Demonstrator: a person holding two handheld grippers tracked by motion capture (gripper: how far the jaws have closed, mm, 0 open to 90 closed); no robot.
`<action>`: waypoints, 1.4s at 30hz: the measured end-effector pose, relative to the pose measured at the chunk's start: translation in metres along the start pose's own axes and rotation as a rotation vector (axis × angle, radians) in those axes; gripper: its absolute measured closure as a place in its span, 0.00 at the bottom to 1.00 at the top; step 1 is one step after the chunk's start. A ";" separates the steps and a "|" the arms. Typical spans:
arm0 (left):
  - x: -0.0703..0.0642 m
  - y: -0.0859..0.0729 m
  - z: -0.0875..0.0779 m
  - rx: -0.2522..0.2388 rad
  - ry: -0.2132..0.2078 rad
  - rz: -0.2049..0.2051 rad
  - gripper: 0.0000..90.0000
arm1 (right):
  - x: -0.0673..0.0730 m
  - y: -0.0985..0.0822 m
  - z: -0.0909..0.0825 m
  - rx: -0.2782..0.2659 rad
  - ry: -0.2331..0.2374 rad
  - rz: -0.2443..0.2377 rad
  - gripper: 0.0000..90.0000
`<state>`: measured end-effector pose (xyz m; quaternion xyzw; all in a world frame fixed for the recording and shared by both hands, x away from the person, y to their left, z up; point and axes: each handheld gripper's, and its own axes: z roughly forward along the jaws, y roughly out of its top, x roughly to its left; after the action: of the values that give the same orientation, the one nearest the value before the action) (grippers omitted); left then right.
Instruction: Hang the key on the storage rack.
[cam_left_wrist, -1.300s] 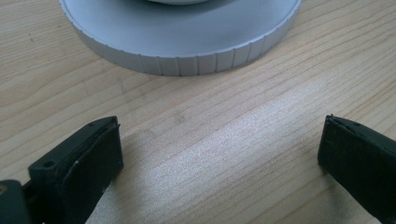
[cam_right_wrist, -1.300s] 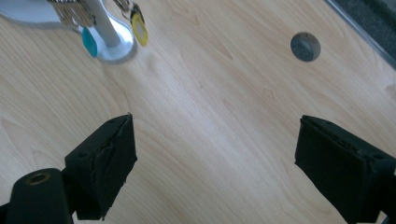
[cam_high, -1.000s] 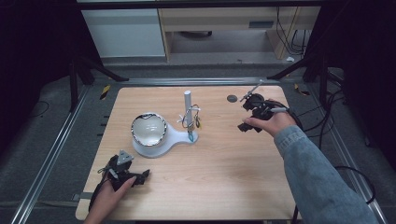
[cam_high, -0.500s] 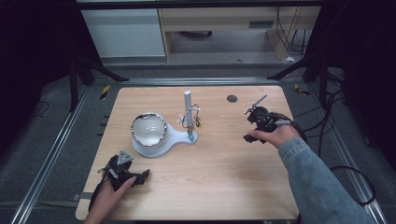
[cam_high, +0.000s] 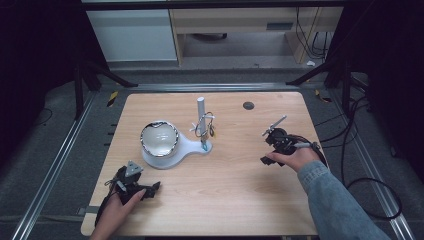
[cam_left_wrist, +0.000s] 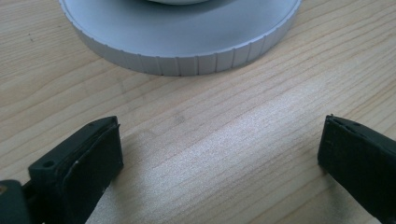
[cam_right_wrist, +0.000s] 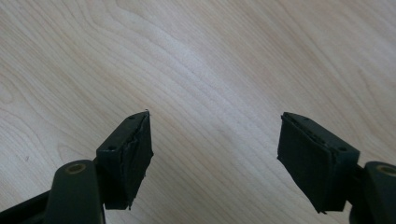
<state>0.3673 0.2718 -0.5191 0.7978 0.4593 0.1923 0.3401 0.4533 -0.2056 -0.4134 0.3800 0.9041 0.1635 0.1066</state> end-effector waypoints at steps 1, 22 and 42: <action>0.000 0.000 0.000 0.000 0.000 0.000 0.00 | 0.000 -0.002 0.002 -0.001 0.006 0.000 0.29; 0.000 0.000 0.000 0.000 0.000 0.000 0.00 | -0.022 -0.025 0.045 -0.043 0.015 0.152 0.15; 0.000 0.000 0.000 0.000 0.000 0.000 0.00 | -0.022 -0.040 0.072 -0.198 -0.063 0.201 0.00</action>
<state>0.3673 0.2718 -0.5190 0.7979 0.4591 0.1923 0.3400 0.4652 -0.2329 -0.4935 0.4613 0.8371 0.2498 0.1552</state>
